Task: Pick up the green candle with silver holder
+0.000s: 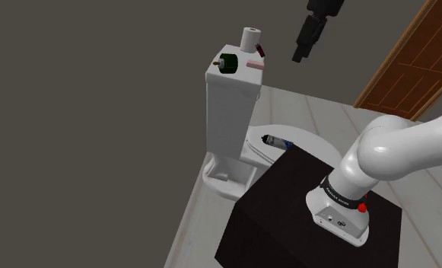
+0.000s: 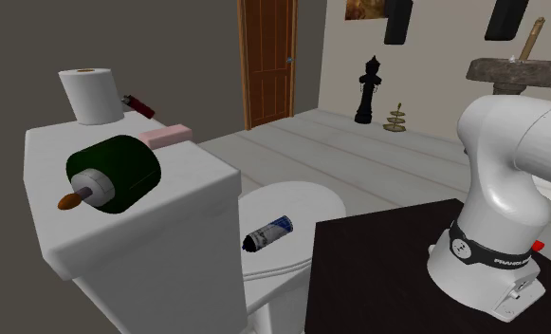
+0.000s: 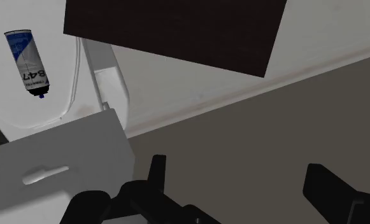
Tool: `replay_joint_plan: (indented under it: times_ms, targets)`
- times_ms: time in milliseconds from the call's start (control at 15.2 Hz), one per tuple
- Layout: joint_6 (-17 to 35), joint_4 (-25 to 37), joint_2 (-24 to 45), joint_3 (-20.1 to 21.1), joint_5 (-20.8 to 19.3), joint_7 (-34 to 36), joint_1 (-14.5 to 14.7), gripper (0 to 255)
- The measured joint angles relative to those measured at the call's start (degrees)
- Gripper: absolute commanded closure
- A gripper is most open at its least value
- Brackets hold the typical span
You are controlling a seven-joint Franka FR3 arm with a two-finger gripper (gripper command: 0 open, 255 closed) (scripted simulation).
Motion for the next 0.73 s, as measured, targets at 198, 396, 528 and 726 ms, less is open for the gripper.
replay_joint_plan:
  times_ms: [198,396,528,726]
  targets:
    - [1.8,0.4,2.2,-0.1,-0.2,0.2,-0.4,0]
    - [4.8,2.9,7.7,-0.1,-0.4,1.1,-1.3,0]
    - [7.0,5.0,12.1,0.0,-0.6,1.9,-1.8,0]
    - [10.3,7.4,17.8,-0.3,-1.0,2.7,-2.7,0]
